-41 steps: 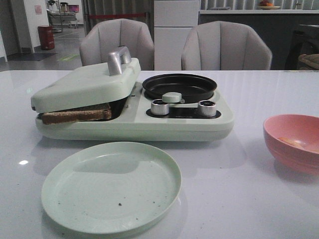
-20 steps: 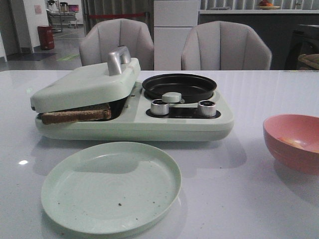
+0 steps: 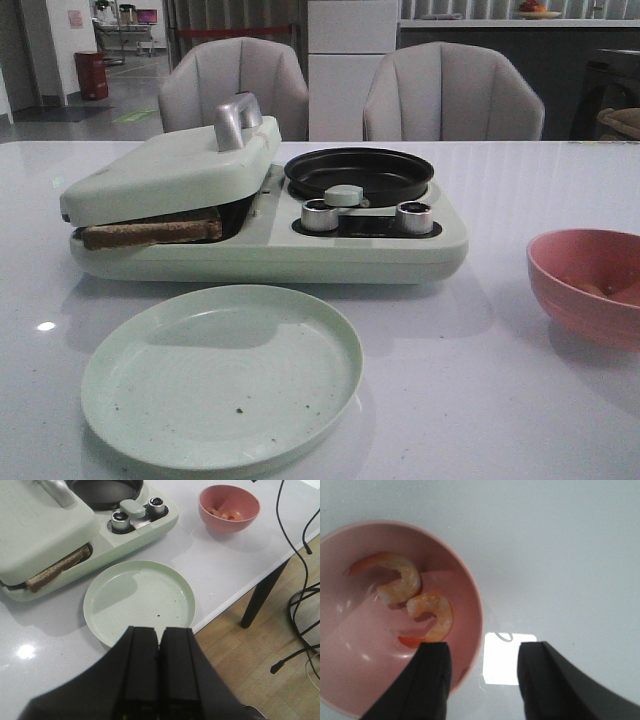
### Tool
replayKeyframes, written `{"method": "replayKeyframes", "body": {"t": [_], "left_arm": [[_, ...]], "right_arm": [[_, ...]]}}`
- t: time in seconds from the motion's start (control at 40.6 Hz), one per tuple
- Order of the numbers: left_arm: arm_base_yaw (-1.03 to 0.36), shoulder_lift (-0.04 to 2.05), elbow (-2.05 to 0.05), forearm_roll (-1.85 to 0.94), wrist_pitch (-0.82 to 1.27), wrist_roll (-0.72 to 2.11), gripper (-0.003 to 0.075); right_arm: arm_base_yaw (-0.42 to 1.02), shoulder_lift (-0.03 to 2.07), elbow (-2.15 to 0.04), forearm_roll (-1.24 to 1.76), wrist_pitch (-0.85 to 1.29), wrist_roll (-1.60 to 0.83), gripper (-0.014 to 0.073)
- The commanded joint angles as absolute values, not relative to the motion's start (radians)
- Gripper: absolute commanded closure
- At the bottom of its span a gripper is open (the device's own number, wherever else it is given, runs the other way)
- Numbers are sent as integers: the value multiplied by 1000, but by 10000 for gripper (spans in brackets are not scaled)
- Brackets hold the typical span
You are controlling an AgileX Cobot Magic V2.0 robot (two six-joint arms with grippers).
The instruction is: Make breakfast with bread and shrimp
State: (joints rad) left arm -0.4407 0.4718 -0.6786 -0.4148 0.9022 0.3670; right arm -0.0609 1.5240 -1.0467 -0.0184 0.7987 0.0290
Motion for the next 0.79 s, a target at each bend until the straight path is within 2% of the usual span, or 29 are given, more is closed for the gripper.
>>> {"method": "replayKeyframes", "body": {"t": [0.0,0.468,0.763], "left_arm": [[-449,476,-704,-444,835,358,619],[-449,476,-704,-444,835,358,619],[-449,476,-704,-444,835,358,619]], "right_arm": [[-69,1539,-1083,-9,727,15,171],[-69,1683,-1083,0,651,15,178],[-69,1689,-1083,0,645,15,454]]}}
